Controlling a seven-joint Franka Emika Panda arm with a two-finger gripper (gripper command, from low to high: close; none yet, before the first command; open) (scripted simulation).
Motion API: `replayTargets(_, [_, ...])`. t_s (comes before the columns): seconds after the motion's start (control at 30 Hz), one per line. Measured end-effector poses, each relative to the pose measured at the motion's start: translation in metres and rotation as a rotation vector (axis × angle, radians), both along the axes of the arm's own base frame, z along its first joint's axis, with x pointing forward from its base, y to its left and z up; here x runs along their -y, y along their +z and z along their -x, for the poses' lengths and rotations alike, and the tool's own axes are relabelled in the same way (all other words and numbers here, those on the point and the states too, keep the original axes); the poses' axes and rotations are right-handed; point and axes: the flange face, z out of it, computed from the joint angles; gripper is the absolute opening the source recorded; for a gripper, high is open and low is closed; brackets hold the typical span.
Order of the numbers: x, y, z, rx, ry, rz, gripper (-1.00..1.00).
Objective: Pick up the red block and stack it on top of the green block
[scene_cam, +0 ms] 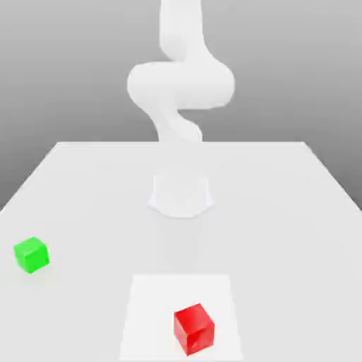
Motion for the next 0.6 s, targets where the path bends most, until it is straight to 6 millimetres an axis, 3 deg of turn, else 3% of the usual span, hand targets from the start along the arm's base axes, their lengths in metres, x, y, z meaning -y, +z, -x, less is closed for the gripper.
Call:
replayTargets(0.13, [-0.004,-0.066,-0.045,-0.106,-0.148,-0.045,0.00])
replayTargets(0.3, [-0.004,-0.153,-0.085,-0.225,-0.324,-0.104,0.00])
replayTargets(0.47, [-0.001,-0.243,-0.106,-0.338,-0.495,-0.171,0.00])
replayTargets(0.6, [0.000,-0.313,-0.111,-0.425,-0.629,-0.232,0.00])
